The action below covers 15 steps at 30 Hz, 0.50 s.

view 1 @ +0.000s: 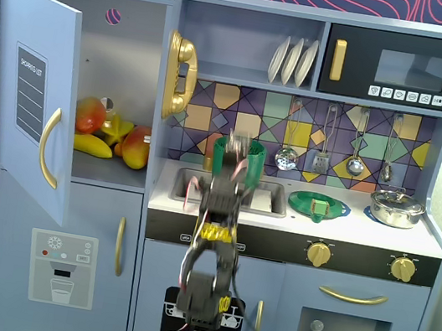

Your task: Pick up the green pineapple from the left cabinet and place it in the green recipient

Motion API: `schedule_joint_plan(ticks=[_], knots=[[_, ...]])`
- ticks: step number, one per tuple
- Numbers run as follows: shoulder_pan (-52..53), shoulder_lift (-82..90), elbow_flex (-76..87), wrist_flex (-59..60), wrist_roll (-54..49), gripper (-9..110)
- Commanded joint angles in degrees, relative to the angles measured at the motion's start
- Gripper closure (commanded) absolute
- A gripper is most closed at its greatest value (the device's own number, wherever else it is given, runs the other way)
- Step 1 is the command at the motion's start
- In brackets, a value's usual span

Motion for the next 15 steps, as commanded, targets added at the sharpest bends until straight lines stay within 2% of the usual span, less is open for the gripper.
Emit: schedule_joint_plan(ticks=[1,7,15], knots=[[-1.2,11.0,21.1,1.8,1.5,82],[-3.5,17.6,37.4,2.4,10.4,90],[-1.7,26.3,48.7,6.8,11.4,101]])
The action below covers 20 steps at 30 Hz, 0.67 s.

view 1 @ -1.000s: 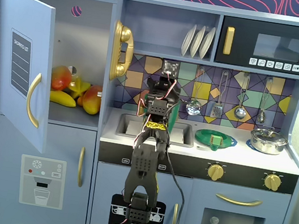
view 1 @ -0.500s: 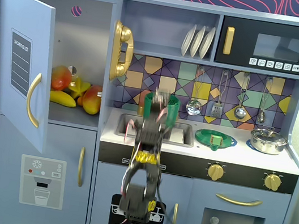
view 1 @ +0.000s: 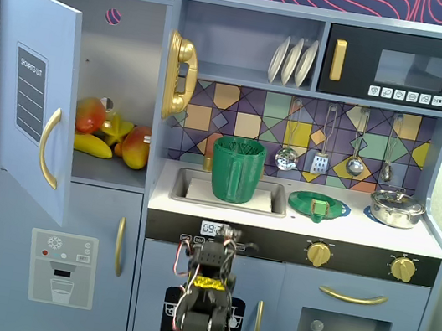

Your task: Pick up the green pineapple from the left cabinet and place it in the green recipient

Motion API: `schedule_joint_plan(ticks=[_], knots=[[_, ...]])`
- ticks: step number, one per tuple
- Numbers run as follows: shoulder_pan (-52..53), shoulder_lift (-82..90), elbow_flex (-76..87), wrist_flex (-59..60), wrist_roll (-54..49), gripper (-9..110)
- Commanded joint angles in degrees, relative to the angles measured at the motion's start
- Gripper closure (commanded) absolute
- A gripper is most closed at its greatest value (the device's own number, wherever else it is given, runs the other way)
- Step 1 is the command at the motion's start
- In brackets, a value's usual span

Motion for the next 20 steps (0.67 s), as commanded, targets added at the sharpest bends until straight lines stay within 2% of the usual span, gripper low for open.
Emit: schedule_joint_plan(ticks=[1,6,20], knots=[[0.7,2.0,2.4,2.3,1.5,101],[0.3,2.0,3.3,3.9,6.5,98],[0.6,2.1,3.3,21.0,-14.7,97]])
